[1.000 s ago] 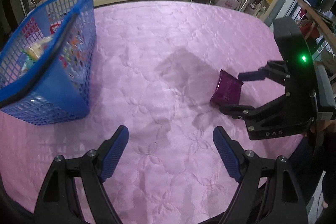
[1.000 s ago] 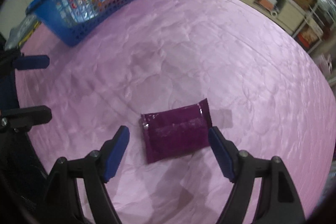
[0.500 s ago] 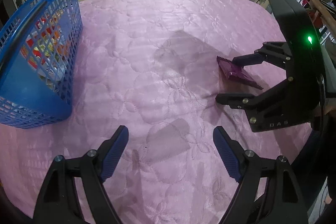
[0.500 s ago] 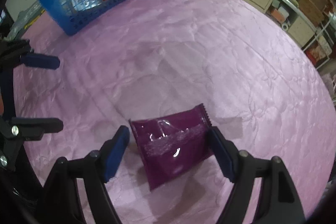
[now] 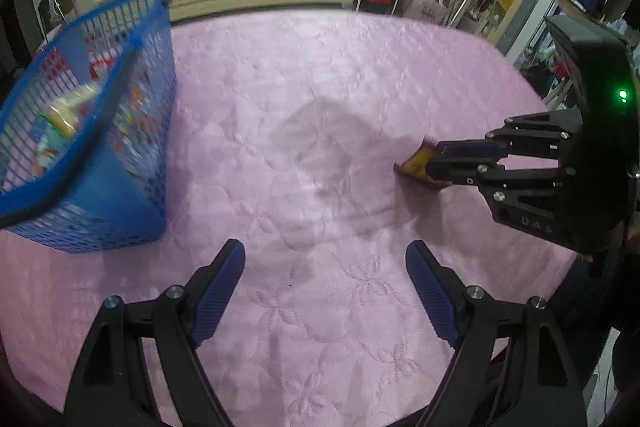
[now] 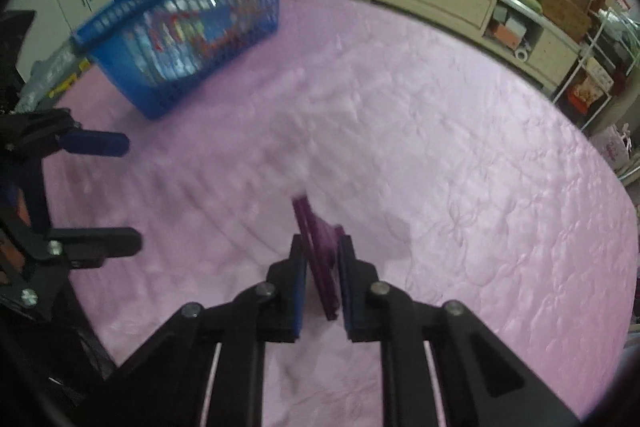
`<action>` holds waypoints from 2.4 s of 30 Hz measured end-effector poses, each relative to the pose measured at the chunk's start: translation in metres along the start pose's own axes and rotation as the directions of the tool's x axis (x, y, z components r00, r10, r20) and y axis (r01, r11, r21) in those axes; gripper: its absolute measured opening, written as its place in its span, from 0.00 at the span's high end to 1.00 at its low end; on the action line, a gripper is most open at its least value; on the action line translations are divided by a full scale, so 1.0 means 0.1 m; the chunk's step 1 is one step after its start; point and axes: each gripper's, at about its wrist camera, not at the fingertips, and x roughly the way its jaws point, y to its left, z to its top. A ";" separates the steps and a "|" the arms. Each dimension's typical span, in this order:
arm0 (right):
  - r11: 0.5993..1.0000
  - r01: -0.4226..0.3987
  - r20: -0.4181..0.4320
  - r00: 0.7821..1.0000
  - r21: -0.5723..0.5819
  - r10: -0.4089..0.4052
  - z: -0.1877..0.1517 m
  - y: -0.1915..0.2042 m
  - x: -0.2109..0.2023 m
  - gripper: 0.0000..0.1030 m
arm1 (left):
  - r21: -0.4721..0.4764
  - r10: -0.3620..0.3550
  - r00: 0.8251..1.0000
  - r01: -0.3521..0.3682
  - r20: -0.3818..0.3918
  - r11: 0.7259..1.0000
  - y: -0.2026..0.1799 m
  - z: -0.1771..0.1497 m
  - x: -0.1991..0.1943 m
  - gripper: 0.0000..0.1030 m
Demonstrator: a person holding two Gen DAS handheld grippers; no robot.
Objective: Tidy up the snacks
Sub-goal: 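Move the right tool back toward the purple pack on the mattress, then grasp the purple pack with the right gripper, then carry the purple pack over the blue basket with the right gripper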
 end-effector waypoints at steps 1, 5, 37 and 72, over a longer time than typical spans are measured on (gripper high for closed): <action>1.000 0.003 0.019 1.000 -0.003 -0.003 0.04 0.05 -0.08 0.82 | 0.002 0.000 1.000 0.000 0.014 1.000 0.01 0.01 -0.06 0.21; 0.997 0.069 0.078 0.995 -0.032 -0.066 0.17 0.21 -0.33 0.93 | -0.008 0.023 0.997 -0.022 0.076 1.000 0.09 0.07 -0.32 0.21; 0.864 0.168 -0.176 0.980 0.474 -0.094 0.38 0.18 -0.02 0.23 | -0.114 0.054 0.991 -0.040 0.125 0.993 0.81 -0.14 -0.66 0.21; 0.923 0.134 -0.149 0.985 0.360 -0.085 0.21 0.58 0.27 0.48 | -0.136 0.071 0.993 -0.057 0.095 0.989 0.71 -0.21 -0.53 0.21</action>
